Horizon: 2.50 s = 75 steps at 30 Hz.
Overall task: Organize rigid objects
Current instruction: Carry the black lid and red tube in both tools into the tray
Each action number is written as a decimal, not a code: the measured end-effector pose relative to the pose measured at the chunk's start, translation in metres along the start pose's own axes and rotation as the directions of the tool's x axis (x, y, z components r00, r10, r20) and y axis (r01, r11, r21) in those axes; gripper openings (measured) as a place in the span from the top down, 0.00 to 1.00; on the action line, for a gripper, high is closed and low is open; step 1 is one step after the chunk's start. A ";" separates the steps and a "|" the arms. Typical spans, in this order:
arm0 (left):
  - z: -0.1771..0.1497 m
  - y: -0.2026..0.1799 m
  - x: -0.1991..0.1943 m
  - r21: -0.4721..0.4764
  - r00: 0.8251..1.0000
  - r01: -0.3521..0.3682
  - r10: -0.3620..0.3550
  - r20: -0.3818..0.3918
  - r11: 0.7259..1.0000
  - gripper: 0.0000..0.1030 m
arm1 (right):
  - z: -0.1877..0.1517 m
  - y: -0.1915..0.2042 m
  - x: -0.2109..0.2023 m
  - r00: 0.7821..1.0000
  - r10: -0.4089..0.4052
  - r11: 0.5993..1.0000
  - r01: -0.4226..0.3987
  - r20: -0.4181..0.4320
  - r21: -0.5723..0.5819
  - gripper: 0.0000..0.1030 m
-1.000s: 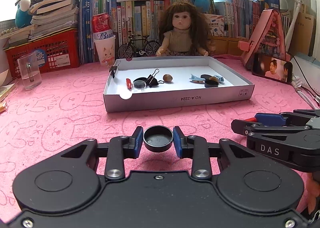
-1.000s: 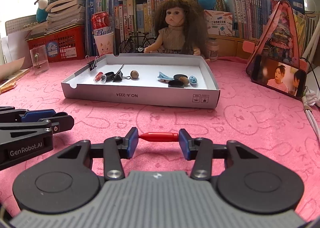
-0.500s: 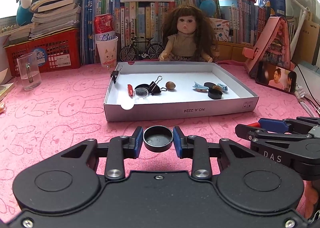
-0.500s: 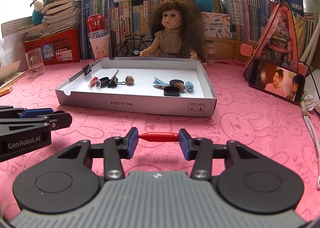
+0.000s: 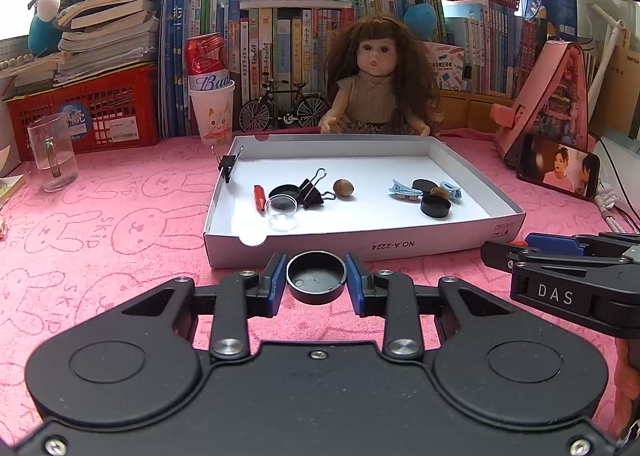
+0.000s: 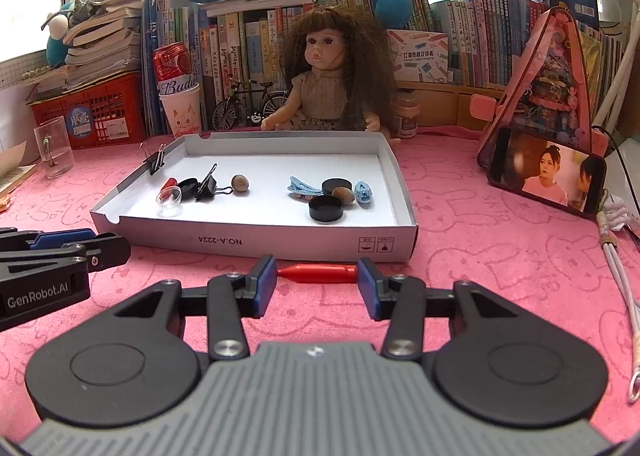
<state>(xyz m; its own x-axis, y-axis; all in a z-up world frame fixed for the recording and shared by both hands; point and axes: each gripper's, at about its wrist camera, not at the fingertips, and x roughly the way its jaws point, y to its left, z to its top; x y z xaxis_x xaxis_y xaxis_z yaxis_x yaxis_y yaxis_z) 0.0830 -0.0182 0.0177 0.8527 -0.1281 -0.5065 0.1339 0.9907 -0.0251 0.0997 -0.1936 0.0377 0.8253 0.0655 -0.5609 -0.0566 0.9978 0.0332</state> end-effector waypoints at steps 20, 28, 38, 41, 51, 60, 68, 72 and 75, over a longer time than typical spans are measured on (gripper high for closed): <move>0.020 0.002 0.018 -0.012 1.000 -0.008 0.008 0.003 1.000 0.71 | 0.022 -0.011 0.018 1.000 -0.008 0.999 0.009 -0.004 0.041 0.49; 0.017 0.003 0.017 -0.010 1.000 -0.003 0.003 -0.003 1.000 0.71 | 0.016 -0.016 0.013 1.000 0.005 1.000 -0.005 -0.008 0.024 0.48; 0.006 0.002 0.018 -0.016 0.999 0.006 -0.007 -0.038 1.000 0.71 | -0.013 -0.019 0.010 0.999 -0.010 1.000 0.010 -0.045 -0.003 0.24; 0.005 0.001 0.018 -0.018 0.999 0.007 -0.008 -0.039 1.000 0.71 | -0.006 -0.023 0.020 0.997 -0.025 0.997 0.030 -0.078 0.065 0.21; 0.003 0.004 0.018 -0.040 0.999 0.008 -0.009 -0.043 0.999 0.71 | 0.001 -0.001 0.049 0.989 -0.105 0.987 0.116 -0.101 0.110 0.49; -0.001 0.009 0.018 -0.047 0.999 0.004 -0.007 -0.049 0.999 0.71 | -0.001 -0.009 0.041 0.991 0.101 0.995 -0.098 -0.085 0.028 0.53; 0.001 0.009 0.017 -0.043 0.999 -0.002 0.000 -0.040 0.999 0.71 | 0.000 -0.007 0.031 0.986 0.157 0.986 -0.159 -0.052 -0.044 0.53; 0.005 0.009 0.017 -0.040 1.000 -0.005 0.004 -0.031 0.999 0.71 | 0.005 -0.008 0.028 0.987 0.158 0.986 -0.160 -0.037 -0.051 0.53; 0.011 0.010 0.018 -0.043 1.000 -0.008 0.007 -0.019 0.999 0.71 | 0.010 -0.009 0.026 0.988 0.154 0.986 -0.155 -0.024 -0.058 0.53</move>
<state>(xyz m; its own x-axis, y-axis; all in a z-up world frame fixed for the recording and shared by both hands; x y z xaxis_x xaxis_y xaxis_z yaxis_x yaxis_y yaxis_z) 0.1049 -0.0108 0.0179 0.8437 -0.1203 -0.5232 0.1055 0.9927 -0.0581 0.1279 -0.2013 0.0311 0.7932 0.2181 -0.5686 -0.2162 0.9737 0.0718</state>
